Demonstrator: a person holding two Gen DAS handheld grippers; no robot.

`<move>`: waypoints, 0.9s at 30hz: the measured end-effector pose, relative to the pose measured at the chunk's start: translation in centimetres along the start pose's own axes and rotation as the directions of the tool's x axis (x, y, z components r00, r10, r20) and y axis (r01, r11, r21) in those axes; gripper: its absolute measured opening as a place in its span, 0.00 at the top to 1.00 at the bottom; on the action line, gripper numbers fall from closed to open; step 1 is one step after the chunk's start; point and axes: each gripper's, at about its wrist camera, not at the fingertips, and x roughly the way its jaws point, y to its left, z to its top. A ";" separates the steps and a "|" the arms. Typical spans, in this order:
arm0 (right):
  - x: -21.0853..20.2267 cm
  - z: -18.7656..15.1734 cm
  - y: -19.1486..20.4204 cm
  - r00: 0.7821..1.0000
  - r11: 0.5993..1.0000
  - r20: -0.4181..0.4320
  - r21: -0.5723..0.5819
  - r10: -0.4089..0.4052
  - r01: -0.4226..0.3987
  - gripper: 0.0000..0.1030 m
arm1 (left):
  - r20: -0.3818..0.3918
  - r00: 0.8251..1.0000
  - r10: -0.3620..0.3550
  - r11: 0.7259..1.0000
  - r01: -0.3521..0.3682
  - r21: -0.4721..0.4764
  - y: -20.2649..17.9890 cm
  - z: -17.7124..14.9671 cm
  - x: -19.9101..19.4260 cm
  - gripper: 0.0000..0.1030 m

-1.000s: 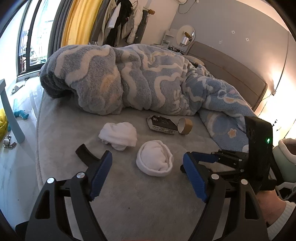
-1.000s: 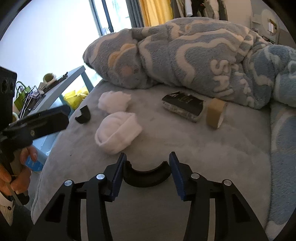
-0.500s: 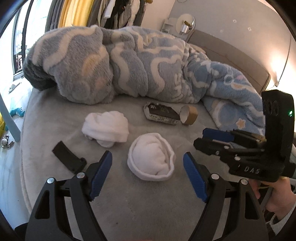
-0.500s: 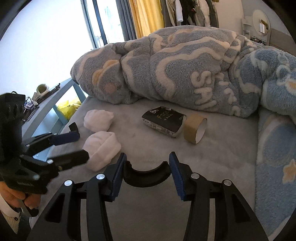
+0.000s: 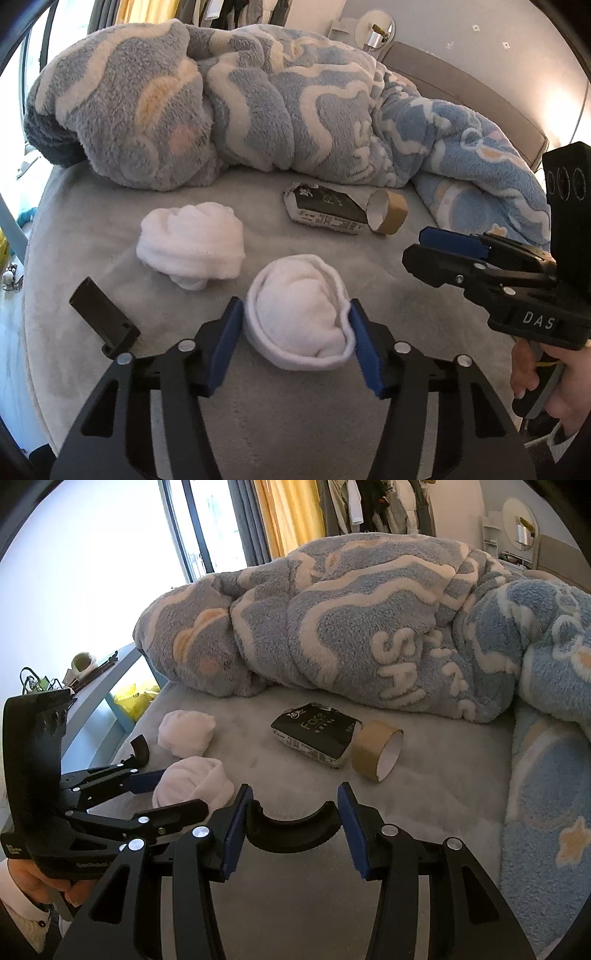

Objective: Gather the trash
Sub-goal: 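Lower the left tool onto the white sock ball and close on it, then lift the white sock ball with the left tool and carry it over the bin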

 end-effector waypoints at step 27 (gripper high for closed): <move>-2.5 -0.3 7.5 0.997 0.998 0.051 -0.019 0.053 -0.052 0.53 | 0.087 0.995 0.044 0.996 -0.036 -0.082 2.5 -2.6 -8.9 0.53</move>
